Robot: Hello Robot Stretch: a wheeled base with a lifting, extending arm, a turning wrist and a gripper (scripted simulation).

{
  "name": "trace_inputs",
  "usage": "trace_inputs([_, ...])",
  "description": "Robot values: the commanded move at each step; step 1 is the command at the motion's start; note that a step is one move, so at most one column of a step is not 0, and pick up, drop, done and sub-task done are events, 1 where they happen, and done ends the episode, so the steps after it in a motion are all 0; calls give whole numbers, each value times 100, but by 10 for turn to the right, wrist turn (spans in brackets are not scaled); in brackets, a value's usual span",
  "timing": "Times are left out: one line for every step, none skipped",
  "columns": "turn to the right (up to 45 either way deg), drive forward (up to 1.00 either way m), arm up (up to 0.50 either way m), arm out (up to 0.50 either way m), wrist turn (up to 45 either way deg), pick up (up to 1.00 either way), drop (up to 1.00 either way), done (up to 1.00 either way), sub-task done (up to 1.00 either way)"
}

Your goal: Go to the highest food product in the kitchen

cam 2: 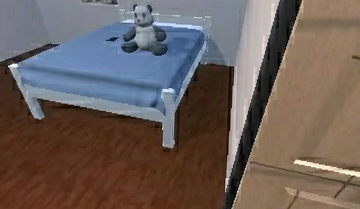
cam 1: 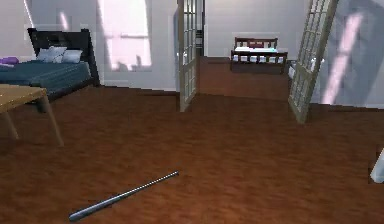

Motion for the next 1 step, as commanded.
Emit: trace_inputs([60,0,0,0,0,0,0,0,0])
